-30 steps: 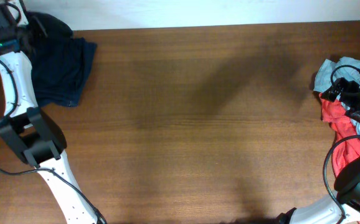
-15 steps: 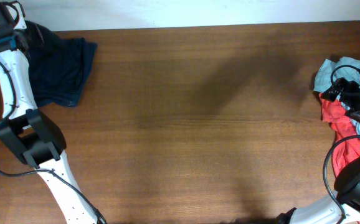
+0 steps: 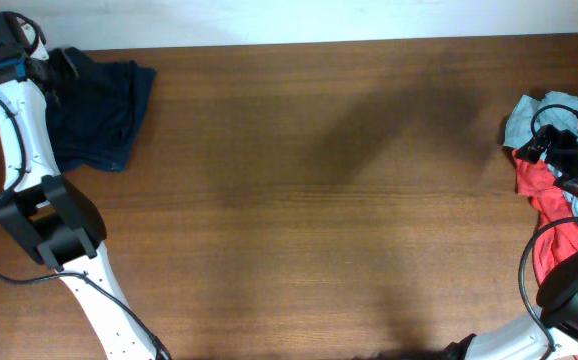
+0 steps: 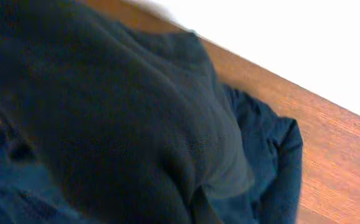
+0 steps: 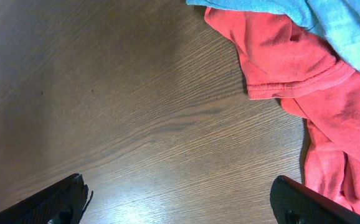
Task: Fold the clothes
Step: 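Lower and release the black bundle on the navy stack with the left gripper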
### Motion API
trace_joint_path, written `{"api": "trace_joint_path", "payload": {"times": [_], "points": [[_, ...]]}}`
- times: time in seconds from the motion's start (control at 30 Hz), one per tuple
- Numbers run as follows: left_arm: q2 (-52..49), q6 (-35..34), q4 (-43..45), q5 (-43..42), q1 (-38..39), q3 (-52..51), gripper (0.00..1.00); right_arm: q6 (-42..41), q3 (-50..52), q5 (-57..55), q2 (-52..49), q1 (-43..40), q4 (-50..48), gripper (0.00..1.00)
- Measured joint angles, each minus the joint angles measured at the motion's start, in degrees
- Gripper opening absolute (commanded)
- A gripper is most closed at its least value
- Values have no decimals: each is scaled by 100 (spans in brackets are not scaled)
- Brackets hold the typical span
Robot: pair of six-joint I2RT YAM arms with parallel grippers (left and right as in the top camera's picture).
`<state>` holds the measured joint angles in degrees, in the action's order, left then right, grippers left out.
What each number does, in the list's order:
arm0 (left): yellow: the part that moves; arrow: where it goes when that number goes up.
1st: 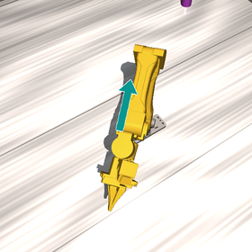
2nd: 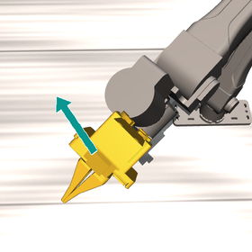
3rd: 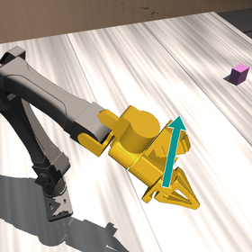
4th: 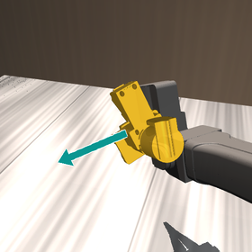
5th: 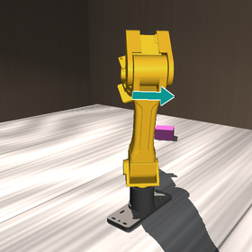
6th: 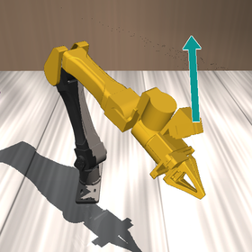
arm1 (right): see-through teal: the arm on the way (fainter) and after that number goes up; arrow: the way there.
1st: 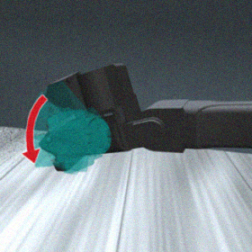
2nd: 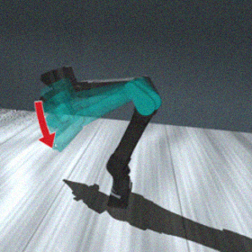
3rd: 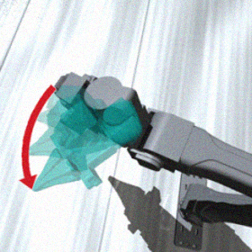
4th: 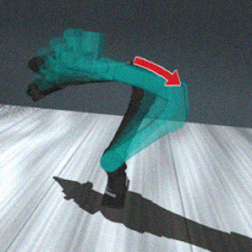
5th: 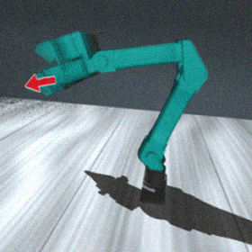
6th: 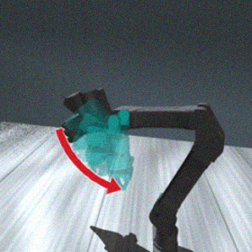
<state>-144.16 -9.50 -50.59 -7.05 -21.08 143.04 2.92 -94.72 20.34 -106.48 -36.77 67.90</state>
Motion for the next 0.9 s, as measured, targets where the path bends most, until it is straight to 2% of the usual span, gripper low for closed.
{"api": "trace_joint_path", "payload": {"times": [0.27, 0.73, 0.77, 0.83, 0.9], "points": [[0, -927, -793, -138, 0, 0, 1, 2, 0, 0, 0, 0, 0, 99], [0, -1158, -1598, -144, 0, 0, 1, 4, 0, 0, 0, 0, 0, 99], [0, -1158, -1635, -118, 0, 0, 10, 4, 0, 2, 0, 0, 0, 99], [0, -1169, -1773, -20, 0, 0, 59, 4, 0, 0, 0, 0, 0, 99], [0, -1174, -1926, 44, 0, 0, 79, 2, 0, 0, 0, 0, 0, 99]]}}
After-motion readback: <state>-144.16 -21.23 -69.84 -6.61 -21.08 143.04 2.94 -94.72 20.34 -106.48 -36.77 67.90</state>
